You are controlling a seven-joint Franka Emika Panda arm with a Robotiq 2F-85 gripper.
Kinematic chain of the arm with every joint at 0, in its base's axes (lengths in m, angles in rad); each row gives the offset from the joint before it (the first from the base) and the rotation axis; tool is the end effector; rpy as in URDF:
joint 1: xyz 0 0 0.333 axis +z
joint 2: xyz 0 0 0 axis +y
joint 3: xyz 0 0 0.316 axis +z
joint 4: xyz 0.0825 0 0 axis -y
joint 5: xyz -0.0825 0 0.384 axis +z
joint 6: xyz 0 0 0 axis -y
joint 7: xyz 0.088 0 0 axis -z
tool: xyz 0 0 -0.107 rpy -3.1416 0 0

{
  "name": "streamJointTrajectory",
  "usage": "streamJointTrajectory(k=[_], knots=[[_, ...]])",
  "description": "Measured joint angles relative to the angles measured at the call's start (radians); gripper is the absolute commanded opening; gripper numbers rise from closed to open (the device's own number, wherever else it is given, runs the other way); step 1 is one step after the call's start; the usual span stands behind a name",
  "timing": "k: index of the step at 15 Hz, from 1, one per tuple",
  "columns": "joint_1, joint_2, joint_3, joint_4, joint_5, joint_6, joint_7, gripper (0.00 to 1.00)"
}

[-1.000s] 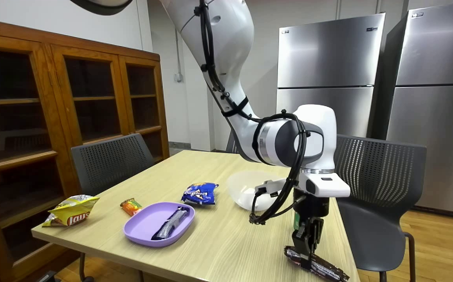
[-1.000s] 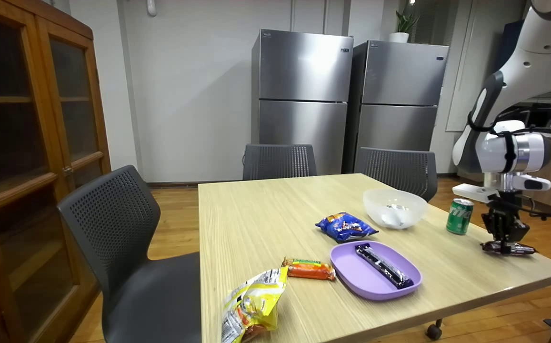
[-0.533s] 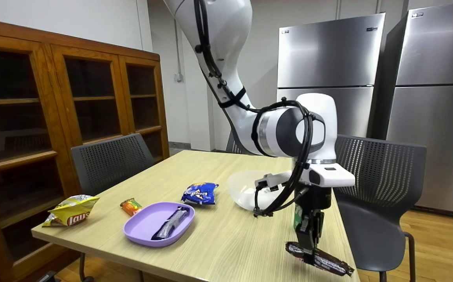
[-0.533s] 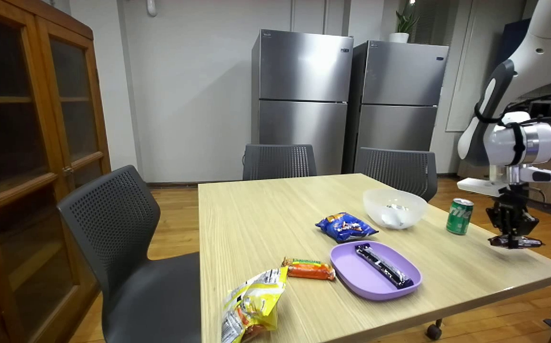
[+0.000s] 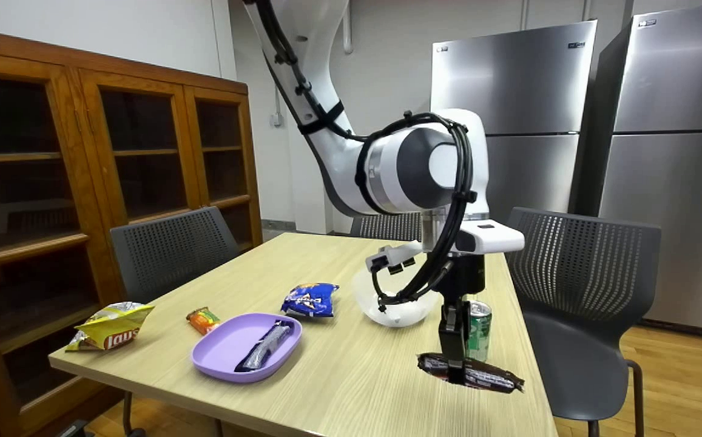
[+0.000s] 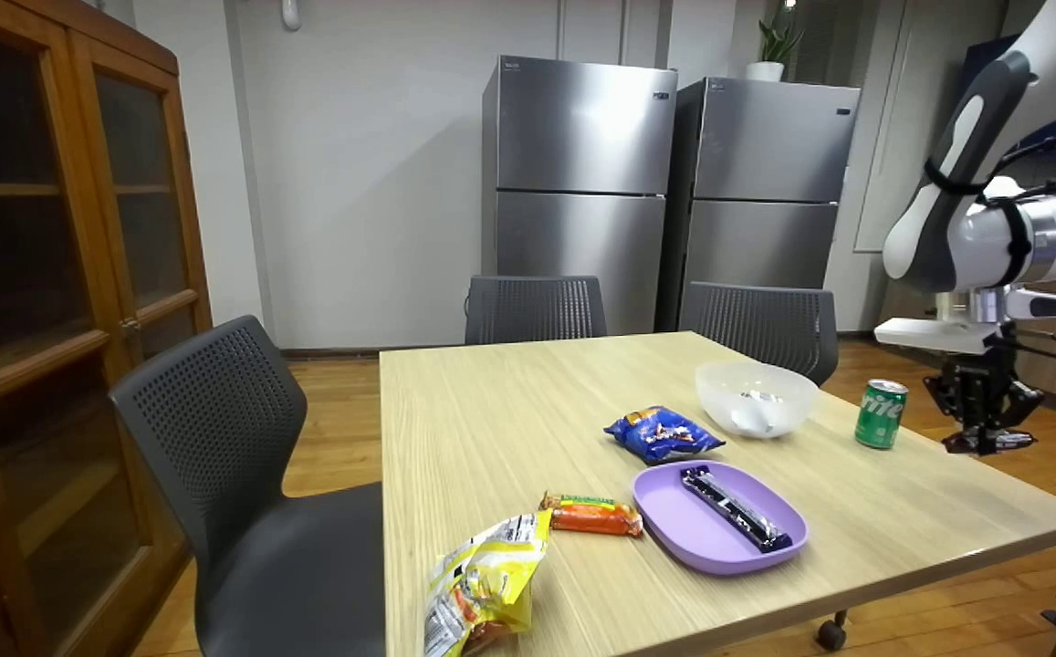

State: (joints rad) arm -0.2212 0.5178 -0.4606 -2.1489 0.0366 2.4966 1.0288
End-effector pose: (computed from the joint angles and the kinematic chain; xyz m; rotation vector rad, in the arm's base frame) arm 0.4266 -0.3551 0.1720 1.9243 -2.1938 -0.1139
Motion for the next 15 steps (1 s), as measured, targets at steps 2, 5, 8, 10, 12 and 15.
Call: streamJointTrajectory(k=[2,5,8,10,12,15], knots=[[0.023,-0.045,-0.001,-0.048,-0.044,0.026,-0.01,0.04],[0.067,-0.105,-0.001,-0.123,-0.117,0.082,-0.021,0.04],[0.11,-0.154,0.0,-0.196,-0.195,0.167,-0.039,0.04],[0.137,-0.181,0.001,-0.238,-0.237,0.216,-0.052,0.04],[0.16,-0.206,0.005,-0.271,-0.263,0.248,-0.074,0.04],[0.177,-0.253,0.029,-0.311,-0.269,0.266,-0.145,0.04]])
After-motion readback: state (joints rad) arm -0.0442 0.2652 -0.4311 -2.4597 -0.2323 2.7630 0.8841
